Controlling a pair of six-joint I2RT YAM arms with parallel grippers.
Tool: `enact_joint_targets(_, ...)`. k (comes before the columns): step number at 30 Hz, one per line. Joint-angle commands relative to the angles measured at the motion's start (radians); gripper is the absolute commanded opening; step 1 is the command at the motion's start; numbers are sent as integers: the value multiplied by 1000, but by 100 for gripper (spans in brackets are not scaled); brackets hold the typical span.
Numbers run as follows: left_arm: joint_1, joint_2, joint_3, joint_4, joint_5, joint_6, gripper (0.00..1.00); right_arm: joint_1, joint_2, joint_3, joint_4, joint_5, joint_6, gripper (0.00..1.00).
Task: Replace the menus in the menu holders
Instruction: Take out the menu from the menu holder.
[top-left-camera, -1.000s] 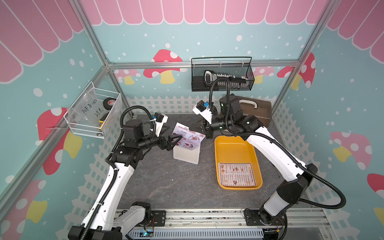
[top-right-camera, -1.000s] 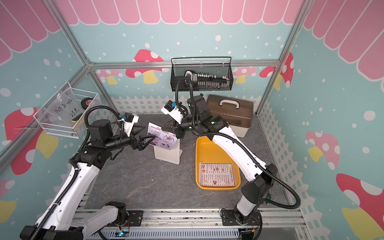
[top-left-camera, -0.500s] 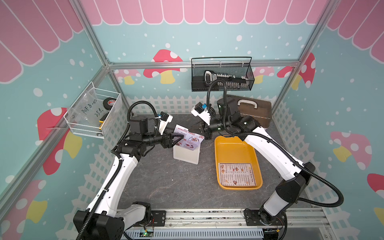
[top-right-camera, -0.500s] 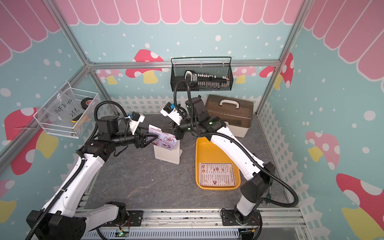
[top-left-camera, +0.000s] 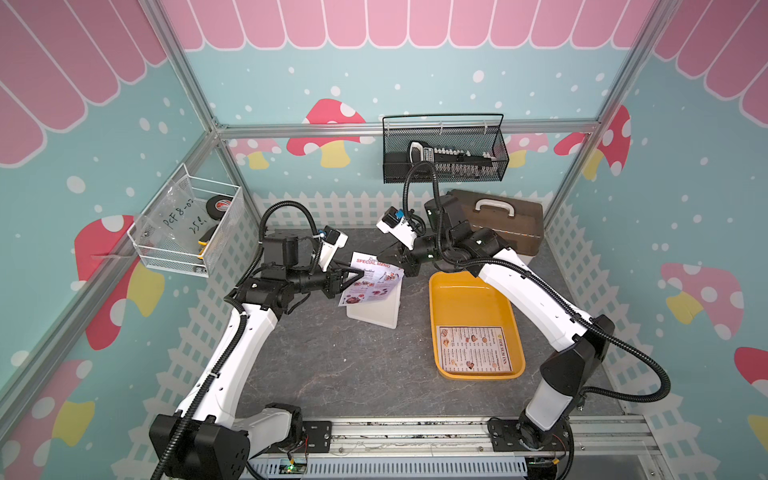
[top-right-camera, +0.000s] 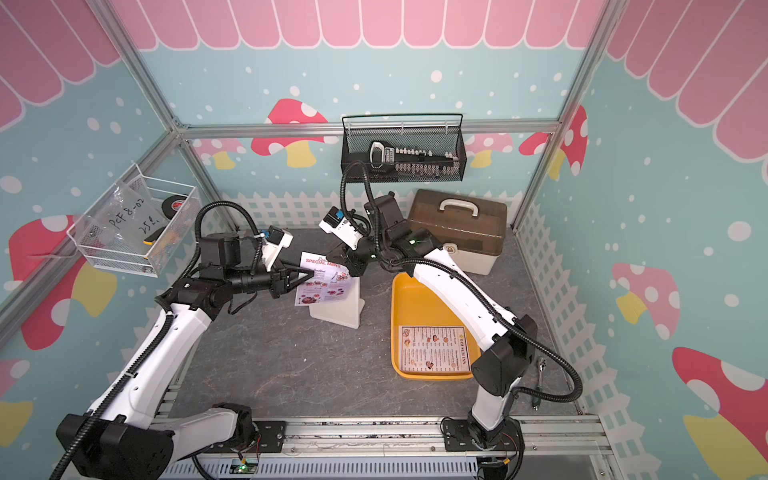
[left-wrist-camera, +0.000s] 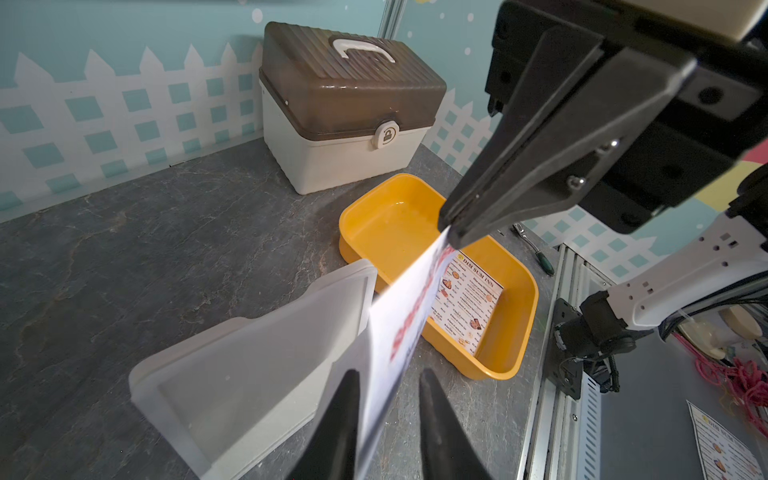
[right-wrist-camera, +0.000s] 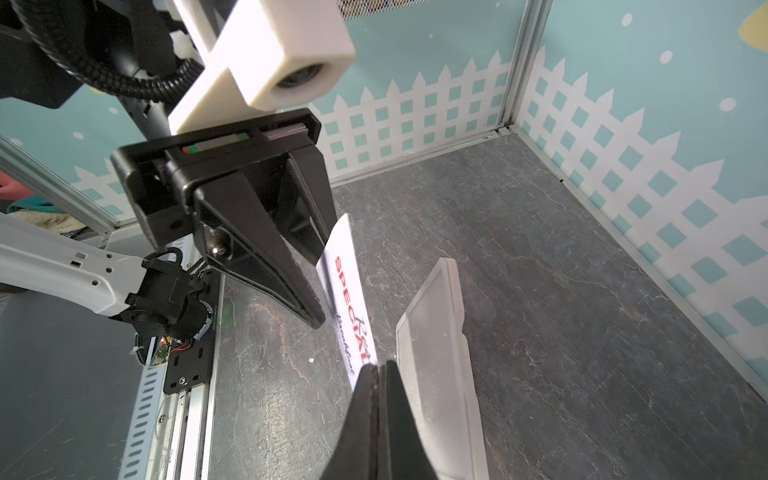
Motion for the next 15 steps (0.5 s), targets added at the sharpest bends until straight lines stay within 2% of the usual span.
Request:
enact_joint_targets(1,-1,5,15,-19,5,24,18,2,24,28,-7,-6,-33,0)
enact_joint_targets(5,-1,3,13,-19,-73,0,3,3,33,31,-7,-4,-40,1)
enact_joint_targets(7,3,3,13,-24,-115,-21,0,2,37,31,-7,-3,-43,13)
enact_joint_targets(9,12,-9,10,-44,-162,-50,0,1,43,36,-6,11,-44,36)
enact_joint_targets(10,20,-24,-2,-48,-191,-69,0,0,46,42,-11,31,-49,44)
enact_joint_targets(15,127,-123,-97,-47,-340,-205,0,-41,47,90,-10,86,-48,58)
